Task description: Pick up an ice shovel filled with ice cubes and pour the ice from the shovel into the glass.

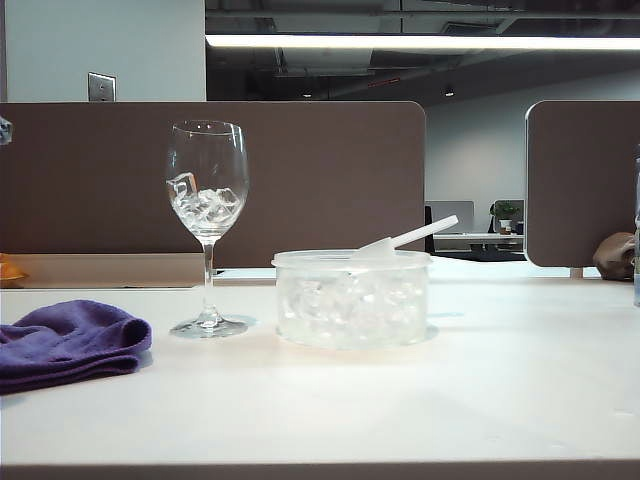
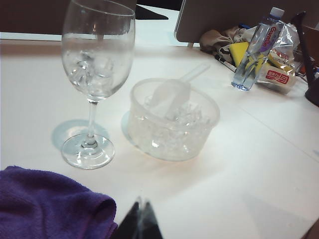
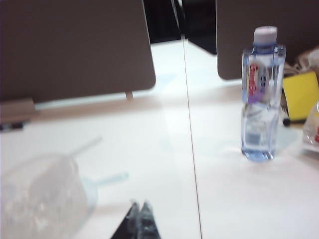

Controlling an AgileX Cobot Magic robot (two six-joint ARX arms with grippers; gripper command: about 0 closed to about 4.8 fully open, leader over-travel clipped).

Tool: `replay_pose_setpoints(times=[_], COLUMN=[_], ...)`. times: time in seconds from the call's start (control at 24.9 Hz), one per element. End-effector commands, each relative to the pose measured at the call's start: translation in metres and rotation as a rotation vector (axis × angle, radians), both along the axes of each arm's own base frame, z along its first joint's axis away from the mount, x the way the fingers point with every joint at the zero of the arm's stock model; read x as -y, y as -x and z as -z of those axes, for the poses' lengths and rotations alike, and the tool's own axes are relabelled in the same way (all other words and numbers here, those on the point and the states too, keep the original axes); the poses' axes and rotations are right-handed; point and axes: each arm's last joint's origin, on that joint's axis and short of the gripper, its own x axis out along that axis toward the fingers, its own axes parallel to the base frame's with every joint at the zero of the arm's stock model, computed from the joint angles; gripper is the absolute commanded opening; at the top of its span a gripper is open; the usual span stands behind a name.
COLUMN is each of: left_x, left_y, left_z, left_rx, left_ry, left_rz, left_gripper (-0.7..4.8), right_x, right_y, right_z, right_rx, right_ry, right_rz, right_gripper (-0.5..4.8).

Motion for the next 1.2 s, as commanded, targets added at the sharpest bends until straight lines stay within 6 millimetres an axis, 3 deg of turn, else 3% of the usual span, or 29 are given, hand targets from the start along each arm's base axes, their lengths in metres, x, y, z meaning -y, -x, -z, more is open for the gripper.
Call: replay_pose_setpoints(times=[0.04, 0.2, 0.56, 1.2], left_x=[0.0, 0.0, 0.0, 0.0], left_y=[0.0, 0.0, 0.0, 0.0], left_z=[-0.002, -0.002, -0.002, -0.002], left_rx=[0.015, 0.015, 0.014, 0.014], left_ry=[0.002, 0.002, 0.002, 0.002], left_rz=[-0.002, -0.001, -0.001, -0.001], left_gripper=[-0.05, -0.05, -0.05, -0.05], right_x=[0.0, -0.002, -0.003, -0.004], right_y=[-0.006, -0.015, -0.023, -0.031], right_z=[0.007, 0.029, 0.054, 0.089], right_rx=[0.073, 0.02, -0.043, -0.147], right_ry=[-0.036, -0.029, -0.04, -0.017], right_rz=[0.023, 0.023, 0.024, 0.026], right_gripper=[-0.02, -0.02, -0.02, -0.02])
